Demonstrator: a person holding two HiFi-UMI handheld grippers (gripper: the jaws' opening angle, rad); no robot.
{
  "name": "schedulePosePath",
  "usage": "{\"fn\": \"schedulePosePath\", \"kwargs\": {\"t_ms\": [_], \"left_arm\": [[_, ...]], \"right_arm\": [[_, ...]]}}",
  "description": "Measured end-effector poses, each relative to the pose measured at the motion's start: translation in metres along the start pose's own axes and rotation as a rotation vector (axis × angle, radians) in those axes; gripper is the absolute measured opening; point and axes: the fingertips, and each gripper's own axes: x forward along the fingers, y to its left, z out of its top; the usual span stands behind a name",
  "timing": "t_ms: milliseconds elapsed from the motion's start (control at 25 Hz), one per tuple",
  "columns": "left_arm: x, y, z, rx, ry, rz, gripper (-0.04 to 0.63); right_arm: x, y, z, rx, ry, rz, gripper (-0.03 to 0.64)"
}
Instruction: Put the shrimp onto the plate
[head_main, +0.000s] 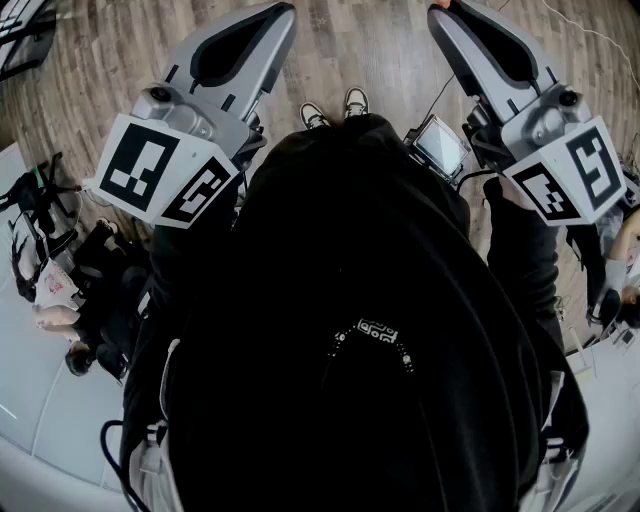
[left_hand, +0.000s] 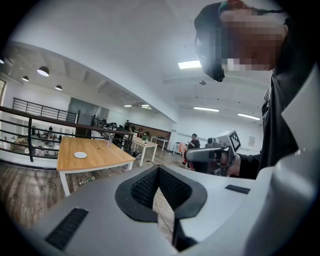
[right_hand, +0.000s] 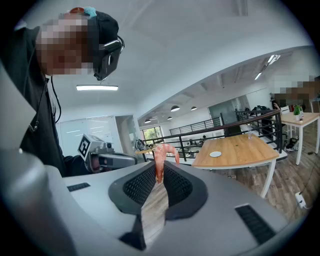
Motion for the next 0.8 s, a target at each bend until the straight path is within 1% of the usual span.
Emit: {"fn": "schedulePosePath", "kwargs": {"t_ms": [80, 160, 280, 320, 360, 400, 480, 520, 600, 680, 720, 800], "left_arm": [[0.008, 0.007, 0.022, 0.024, -0.024, 0.007, 0.005], [0.009, 0.014, 0.036, 0.036, -0.063, 0.041, 0.005], [-0.005, 0.028, 0.036, 0.019, -0.120, 0.167, 0.005], [-0.009, 0.030, 0.035, 0.028, -0.130, 0.198, 0.005], [-0.013, 0.029, 0.035, 0.037, -0.136, 0.207, 0.005], [-0.014, 0.027, 0.035, 0.038, -0.140, 0.195, 0.005], [-0.014, 0.019, 0.035, 0.027, -0.143, 0.146, 0.005], [-0.013, 0.015, 0.034, 0.035, -0.139, 0.129, 0.005], [-0.013, 0.008, 0.033, 0.092, -0.129, 0.134, 0.005], [-0.013, 0.000, 0.035, 0.157, -0.126, 0.154, 0.005], [-0.011, -0.005, 0.035, 0.170, -0.123, 0.144, 0.005], [-0.002, -0.015, 0.034, 0.194, -0.101, 0.095, 0.005]], "right_arm": [[0.016, 0.006, 0.006, -0.055, 0.006, 0.014, 0.063], [0.027, 0.009, 0.009, -0.083, 0.002, 0.034, 0.063], [0.029, 0.012, 0.009, -0.079, -0.019, 0.047, 0.063], [0.028, 0.014, 0.010, -0.080, -0.024, 0.046, 0.063], [0.028, 0.017, 0.011, -0.081, -0.025, 0.046, 0.063], [0.029, 0.020, 0.014, -0.082, -0.026, 0.050, 0.063], [0.029, 0.022, 0.018, -0.084, -0.035, 0.056, 0.063], [0.027, 0.022, 0.019, -0.092, -0.037, 0.049, 0.063], [0.021, 0.020, 0.018, -0.101, -0.040, 0.019, 0.063], [0.014, 0.018, 0.020, -0.058, -0.064, 0.007, 0.063], [0.010, 0.017, 0.023, -0.041, -0.077, 0.004, 0.063], [0.007, 0.013, 0.028, -0.046, -0.088, -0.002, 0.063]]}}
